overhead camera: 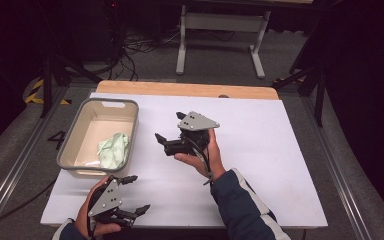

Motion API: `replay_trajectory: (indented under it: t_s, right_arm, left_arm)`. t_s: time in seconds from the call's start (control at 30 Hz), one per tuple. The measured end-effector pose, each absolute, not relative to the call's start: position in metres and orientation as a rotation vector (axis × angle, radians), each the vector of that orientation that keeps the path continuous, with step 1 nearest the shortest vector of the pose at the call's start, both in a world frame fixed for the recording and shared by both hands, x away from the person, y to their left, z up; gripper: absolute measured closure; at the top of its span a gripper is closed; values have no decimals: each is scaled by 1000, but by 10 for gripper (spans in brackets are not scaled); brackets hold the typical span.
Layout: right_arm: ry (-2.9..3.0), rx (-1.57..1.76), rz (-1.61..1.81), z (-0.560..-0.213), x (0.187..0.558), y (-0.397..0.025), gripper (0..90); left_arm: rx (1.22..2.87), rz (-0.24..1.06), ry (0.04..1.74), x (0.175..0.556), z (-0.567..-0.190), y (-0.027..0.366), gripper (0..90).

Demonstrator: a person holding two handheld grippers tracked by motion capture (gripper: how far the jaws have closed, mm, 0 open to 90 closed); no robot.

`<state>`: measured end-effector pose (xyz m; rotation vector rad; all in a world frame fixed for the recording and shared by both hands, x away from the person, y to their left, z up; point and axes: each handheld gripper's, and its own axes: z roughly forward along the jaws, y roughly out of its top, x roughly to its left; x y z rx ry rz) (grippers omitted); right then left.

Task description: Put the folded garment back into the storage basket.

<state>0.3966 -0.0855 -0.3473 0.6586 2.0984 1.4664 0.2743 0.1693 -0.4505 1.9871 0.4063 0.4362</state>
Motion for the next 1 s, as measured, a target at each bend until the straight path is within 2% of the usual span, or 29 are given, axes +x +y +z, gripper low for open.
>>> replay_trajectory:
  t_s: [0.23, 1.0]
  right_arm:
    - [2104, 642, 1459, -350, 394, -90, 37]
    - [2053, 553, 1341, -355, 375, -114, 41]
  left_arm:
    - [1990, 437, 405, 274, -451, 169, 105]
    - [2002, 438, 404, 275, -452, 168, 105]
